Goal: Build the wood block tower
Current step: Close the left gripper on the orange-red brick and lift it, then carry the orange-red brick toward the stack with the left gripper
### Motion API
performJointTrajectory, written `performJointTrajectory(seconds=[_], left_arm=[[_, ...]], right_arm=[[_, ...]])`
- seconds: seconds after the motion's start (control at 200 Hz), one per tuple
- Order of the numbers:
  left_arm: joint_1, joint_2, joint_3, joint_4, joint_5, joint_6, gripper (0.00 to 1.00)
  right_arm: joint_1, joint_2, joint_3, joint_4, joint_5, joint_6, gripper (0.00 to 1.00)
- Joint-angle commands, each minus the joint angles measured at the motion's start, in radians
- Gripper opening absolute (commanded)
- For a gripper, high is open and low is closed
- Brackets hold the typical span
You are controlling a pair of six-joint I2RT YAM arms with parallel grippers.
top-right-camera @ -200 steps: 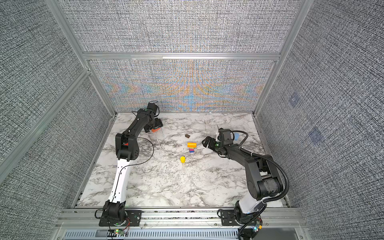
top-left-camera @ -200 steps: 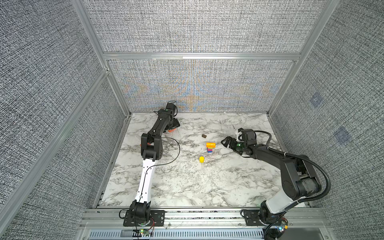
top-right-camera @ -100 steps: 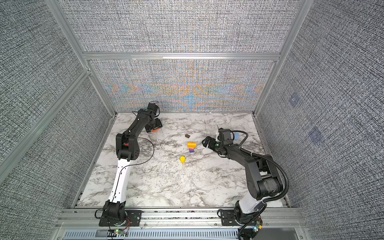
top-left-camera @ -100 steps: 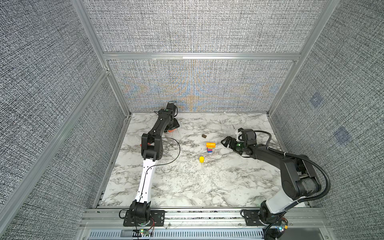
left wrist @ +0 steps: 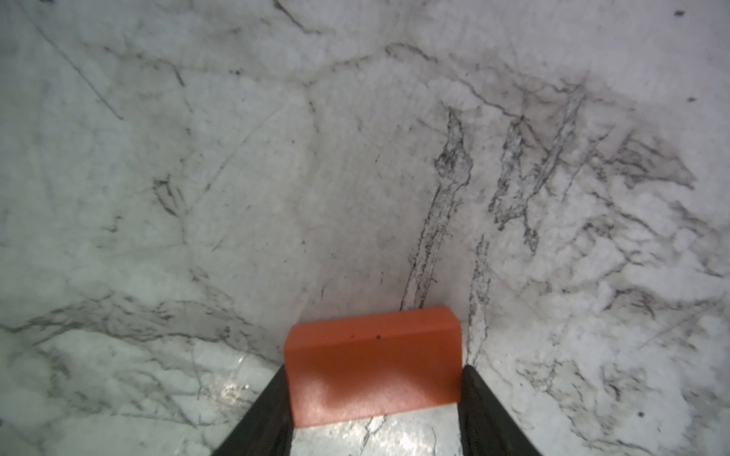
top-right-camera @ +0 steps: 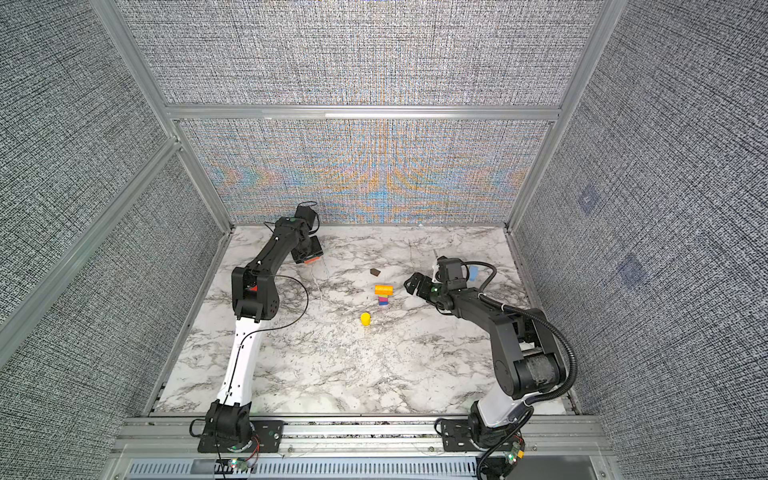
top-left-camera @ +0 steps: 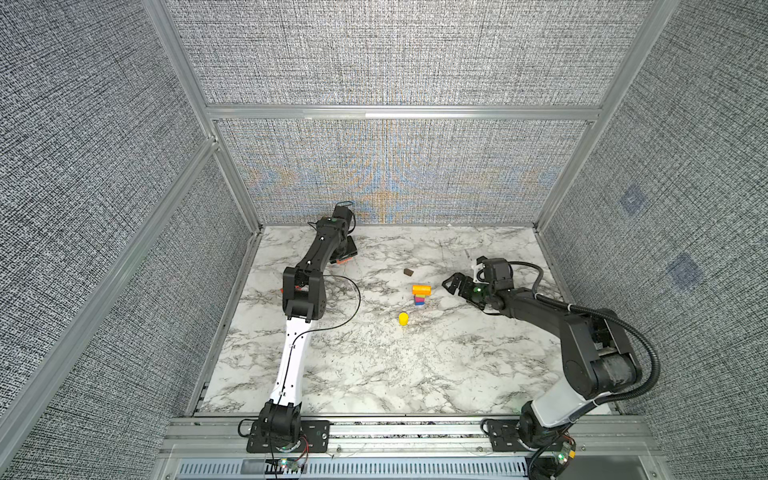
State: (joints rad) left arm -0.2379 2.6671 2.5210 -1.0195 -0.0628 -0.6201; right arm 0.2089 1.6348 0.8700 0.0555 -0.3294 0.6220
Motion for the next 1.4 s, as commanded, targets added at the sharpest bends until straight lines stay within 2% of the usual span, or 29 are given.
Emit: performJointTrajectory(seconds=[0.0,0.16,0.475,0.97,1.396], left_arm=[[0.002,-0.04,-0.018,0.002,0.036,0.053,0.46],[0.002,-0.111,-0.102,0.047,0.064,0.056,0.46],[-0.036,-0.239,-0.2,-0.004,0.072,0.076,0.46],[-0.243,-0.409,-0.293,-0.073,0.023,0.123,0.46],[-0.399,-0.498,-0.384,-0.054,-0.01,0.057,0.46]], right_arm=[[0.0,0.003,0.004,0.014,-0.011,0.001,0.99],[-0.002,0.0,0.001,0.013,-0.013,-0.002,0.99],[-0.004,-0.058,-0.022,-0.005,-0.013,-0.005,0.99],[-0.011,-0.196,-0.079,-0.105,-0.02,-0.022,0.99],[-0.035,-0.321,-0.116,-0.215,0.007,-0.049,0.99]])
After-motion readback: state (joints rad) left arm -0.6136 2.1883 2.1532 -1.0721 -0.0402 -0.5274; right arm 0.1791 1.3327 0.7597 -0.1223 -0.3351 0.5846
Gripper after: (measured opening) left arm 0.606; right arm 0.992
